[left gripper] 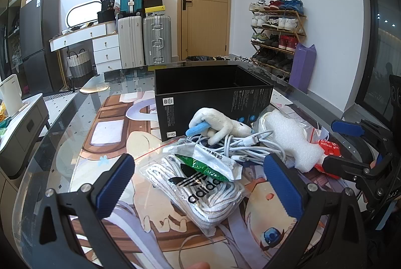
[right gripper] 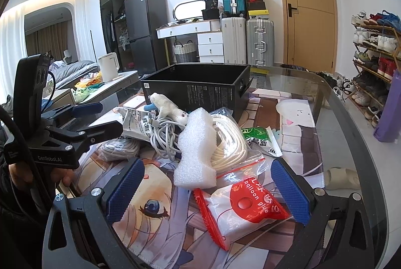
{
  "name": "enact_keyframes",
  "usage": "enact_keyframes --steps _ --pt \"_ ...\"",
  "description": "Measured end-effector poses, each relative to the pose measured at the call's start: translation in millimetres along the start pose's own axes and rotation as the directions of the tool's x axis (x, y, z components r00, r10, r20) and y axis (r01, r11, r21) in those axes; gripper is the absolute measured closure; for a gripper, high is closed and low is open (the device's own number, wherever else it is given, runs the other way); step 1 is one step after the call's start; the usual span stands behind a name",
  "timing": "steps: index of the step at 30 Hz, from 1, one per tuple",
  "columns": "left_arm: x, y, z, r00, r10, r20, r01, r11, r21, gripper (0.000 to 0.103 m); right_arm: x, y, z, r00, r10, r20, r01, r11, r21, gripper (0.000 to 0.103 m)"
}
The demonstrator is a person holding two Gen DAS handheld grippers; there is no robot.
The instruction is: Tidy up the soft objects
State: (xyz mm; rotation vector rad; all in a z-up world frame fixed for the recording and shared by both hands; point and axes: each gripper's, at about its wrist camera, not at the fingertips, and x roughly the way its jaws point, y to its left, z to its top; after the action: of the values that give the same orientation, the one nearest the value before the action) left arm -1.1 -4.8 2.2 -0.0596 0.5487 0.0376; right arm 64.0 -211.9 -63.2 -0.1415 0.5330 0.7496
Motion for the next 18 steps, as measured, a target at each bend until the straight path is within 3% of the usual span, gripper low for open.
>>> enact_keyframes --steps 10,18 --pt "0 0 0 1.0 0.0 0.0 0.0 1.0 0.0 0.0 -11 -6 4 0.998 -0.055 -0.017 0.055 0.998 -0.005 0.001" --pt "0 -1 0 1.0 0.001 -0.001 -0.001 1.0 0.002 0.0 -12 -13 0 0.998 -0.046 -0.047 0.046 0.999 0.002 0.001"
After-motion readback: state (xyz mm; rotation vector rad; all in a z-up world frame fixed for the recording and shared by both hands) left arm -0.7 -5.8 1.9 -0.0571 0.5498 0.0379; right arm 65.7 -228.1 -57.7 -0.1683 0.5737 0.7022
